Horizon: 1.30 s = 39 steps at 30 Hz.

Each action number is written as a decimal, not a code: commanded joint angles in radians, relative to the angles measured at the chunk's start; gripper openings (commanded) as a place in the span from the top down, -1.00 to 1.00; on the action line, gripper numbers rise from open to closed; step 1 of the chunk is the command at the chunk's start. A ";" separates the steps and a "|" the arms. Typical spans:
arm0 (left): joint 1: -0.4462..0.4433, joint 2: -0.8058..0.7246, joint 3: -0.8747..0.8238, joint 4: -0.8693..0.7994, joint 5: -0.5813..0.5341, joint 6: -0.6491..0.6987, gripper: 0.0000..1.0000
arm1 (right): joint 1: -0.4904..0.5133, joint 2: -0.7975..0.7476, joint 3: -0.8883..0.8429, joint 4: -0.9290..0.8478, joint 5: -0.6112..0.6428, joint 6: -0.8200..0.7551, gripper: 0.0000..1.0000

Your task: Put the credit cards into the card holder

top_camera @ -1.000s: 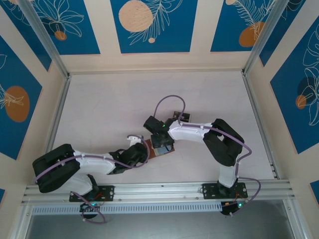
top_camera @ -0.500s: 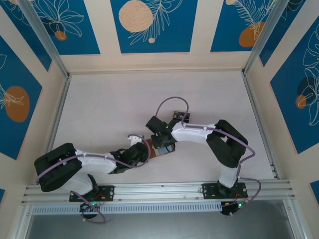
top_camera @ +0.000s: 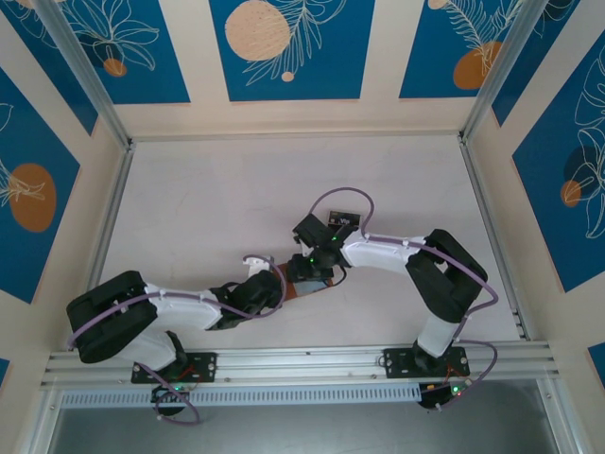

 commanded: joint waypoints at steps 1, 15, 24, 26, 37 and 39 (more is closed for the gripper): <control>-0.009 0.044 -0.025 -0.090 0.051 0.024 1.00 | -0.030 -0.033 -0.026 0.074 -0.137 0.030 -0.03; -0.009 0.017 -0.021 -0.134 0.026 0.030 1.00 | -0.034 -0.064 0.066 -0.031 -0.105 -0.050 -0.14; -0.009 0.045 -0.029 -0.116 0.028 0.020 1.00 | -0.053 -0.086 0.147 -0.231 0.112 -0.144 -0.12; -0.009 0.045 -0.031 -0.116 0.029 0.020 1.00 | -0.053 -0.074 0.152 -0.245 0.147 -0.153 -0.11; -0.009 0.061 -0.015 -0.115 0.034 0.028 1.00 | -0.023 0.071 0.213 -0.262 0.294 -0.167 0.10; -0.009 0.066 -0.014 -0.112 0.036 0.027 1.00 | -0.016 0.092 0.230 -0.270 0.322 -0.168 0.10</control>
